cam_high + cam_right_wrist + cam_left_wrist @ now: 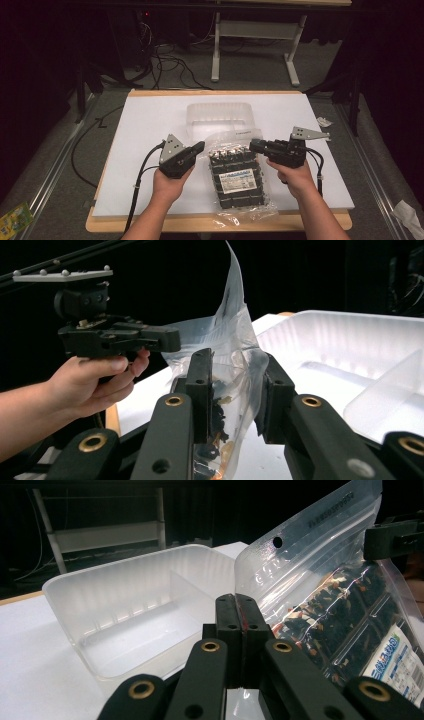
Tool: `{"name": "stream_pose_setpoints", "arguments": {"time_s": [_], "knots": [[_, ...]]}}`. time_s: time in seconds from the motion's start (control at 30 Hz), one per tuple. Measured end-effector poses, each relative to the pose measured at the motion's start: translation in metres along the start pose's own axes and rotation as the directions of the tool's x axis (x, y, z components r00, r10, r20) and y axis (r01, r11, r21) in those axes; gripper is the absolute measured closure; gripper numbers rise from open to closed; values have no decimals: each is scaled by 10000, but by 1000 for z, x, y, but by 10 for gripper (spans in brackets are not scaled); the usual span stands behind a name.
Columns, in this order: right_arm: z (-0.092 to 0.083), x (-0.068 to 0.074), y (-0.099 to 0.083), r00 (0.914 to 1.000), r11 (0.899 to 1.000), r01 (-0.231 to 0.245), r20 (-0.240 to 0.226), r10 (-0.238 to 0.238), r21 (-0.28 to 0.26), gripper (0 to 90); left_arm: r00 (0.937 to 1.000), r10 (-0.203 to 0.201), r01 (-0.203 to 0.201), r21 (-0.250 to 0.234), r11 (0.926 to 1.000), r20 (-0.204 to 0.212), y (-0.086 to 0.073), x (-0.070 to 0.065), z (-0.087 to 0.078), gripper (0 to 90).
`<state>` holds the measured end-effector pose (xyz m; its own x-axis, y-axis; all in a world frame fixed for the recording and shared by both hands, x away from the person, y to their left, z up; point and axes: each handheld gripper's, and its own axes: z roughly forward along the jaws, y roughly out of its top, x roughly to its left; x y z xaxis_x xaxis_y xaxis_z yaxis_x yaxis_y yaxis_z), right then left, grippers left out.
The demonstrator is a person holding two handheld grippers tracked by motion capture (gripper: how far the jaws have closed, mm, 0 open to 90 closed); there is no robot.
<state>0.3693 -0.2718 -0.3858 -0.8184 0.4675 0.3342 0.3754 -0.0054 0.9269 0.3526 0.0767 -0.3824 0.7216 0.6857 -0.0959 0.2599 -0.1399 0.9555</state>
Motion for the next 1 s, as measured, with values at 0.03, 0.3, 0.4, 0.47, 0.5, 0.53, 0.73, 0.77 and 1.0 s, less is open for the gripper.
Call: {"name": "stream_pose_setpoints", "arguments": {"time_s": [0.03,0.3,0.4,0.47,0.5,0.53,0.73,0.77,1.0], "knots": [[1,0,0,9999,10000,12,-102,-12,70,728,10000,33,-33,17,10000,7,0,-1,0,900],[1,1,0,9998,9990,-61,-175,69,440,743,9999,153,-153,50,9999,78,1,-4,1,900],[3,1,-1,9997,9977,-44,-238,60,678,740,9996,210,-211,70,9998,182,1,-6,2,900],[4,2,-2,9998,9965,104,-147,-92,824,755,9995,298,-299,69,9995,129,2,-8,2,900],[4,2,-1,9999,9969,14,-157,-2,786,777,9996,258,-259,59,9996,105,2,-7,2,900],[4,1,-1,9998,9970,-45,-212,62,774,807,9998,171,-171,19,9999,116,1,-6,1,900],[3,7,0,9992,9987,47,-411,-26,514,872,9998,-212,212,-46,9998,26,-1,0,-1,842],[3,9,1,9990,9988,97,-438,-76,481,874,9988,-457,457,-13,9990,148,-3,5,-2,798],[-3,23,13,9970,9990,377,-672,-393,-253,881,9929,-1160,1165,-178,9930,245,-12,14,-18,483]]}}
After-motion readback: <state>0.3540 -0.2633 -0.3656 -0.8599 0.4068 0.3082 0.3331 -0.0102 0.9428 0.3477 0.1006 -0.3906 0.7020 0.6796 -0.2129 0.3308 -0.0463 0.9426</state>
